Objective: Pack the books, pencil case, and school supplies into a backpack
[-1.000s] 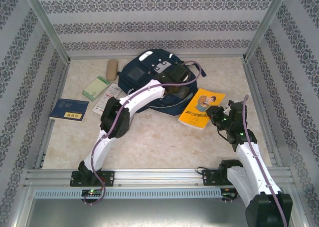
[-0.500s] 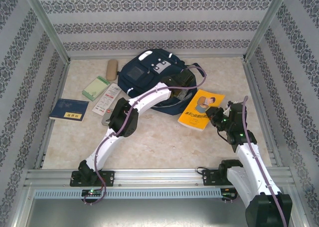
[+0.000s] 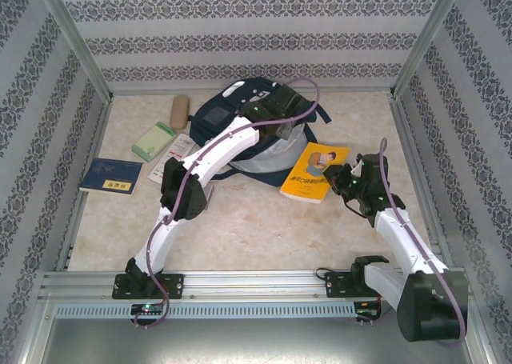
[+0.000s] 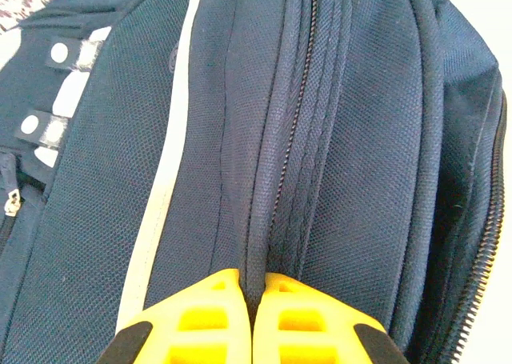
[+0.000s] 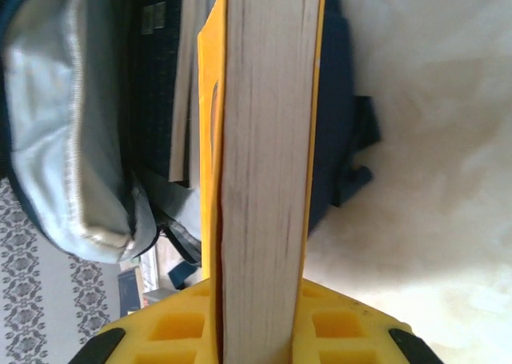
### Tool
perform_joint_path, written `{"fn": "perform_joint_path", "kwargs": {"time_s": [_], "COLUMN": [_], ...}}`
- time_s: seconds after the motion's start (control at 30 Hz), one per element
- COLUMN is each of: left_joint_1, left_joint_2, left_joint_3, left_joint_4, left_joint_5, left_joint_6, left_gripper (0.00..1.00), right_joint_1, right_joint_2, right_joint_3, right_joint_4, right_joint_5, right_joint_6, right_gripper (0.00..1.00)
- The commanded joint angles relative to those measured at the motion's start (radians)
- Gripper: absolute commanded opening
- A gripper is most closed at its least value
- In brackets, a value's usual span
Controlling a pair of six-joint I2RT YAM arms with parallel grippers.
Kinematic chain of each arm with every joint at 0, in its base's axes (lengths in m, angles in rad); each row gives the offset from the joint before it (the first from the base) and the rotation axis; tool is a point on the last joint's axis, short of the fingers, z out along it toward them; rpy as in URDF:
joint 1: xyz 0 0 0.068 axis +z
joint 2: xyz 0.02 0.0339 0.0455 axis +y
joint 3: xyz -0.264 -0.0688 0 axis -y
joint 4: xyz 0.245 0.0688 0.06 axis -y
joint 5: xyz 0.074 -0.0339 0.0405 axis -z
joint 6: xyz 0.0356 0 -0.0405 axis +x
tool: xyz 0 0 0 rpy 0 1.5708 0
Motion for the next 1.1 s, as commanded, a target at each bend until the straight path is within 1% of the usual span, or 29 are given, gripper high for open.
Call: {"fn": "perform_joint_path", "kwargs": {"time_s": [0.0,0.17,0.23,0.33,0.5,0.63,0.7,0.73,0.83,0.93,1.0,1.07], "left_joint_1": [-0.003,0.023,0.03,0.031,0.033,0.036,0.037,0.039,0.039,0.039,0.041,0.043], "left_joint_2": [-0.102,-0.148,-0.158,-0.159,-0.154,-0.155,-0.153,-0.152,-0.151,-0.149,-0.147,-0.145], "left_joint_3": [0.069,0.072,0.073,0.073,0.073,0.076,0.077,0.078,0.08,0.081,0.081,0.082], "left_joint_4": [-0.004,-0.003,-0.002,0.002,0.006,0.012,0.017,0.018,0.021,0.022,0.018,0.015], "left_joint_5": [0.072,0.15,0.178,0.189,0.2,0.208,0.213,0.219,0.229,0.232,0.235,0.238], "left_joint_6": [-0.035,-0.096,-0.118,-0.13,-0.156,-0.167,-0.174,-0.178,-0.188,-0.19,-0.19,-0.19], "left_gripper": [0.0,0.0,0.0,0.0,0.0,0.0,0.0,0.0,0.0,0.0,0.0,0.0], "right_joint_1": [0.024,0.067,0.093,0.131,0.162,0.176,0.196,0.21,0.257,0.287,0.298,0.302], "right_joint_2": [0.046,0.173,0.231,0.318,0.49,0.682,0.768,0.801,0.86,0.935,1.0,1.057], "right_joint_3": [0.093,0.173,0.205,0.249,0.27,0.309,0.343,0.364,0.431,0.51,0.558,0.612], "right_joint_4": [0.139,0.204,0.249,0.311,0.541,0.762,0.864,0.887,0.862,0.815,0.807,0.803], "right_joint_5": [-0.053,-0.026,0.007,0.068,0.165,0.186,0.197,0.213,0.294,0.338,0.335,0.295], "right_joint_6": [0.011,0.016,0.031,0.065,0.214,0.374,0.423,0.432,0.414,0.404,0.425,0.431], "right_gripper": [0.0,0.0,0.0,0.0,0.0,0.0,0.0,0.0,0.0,0.0,0.0,0.0]}}
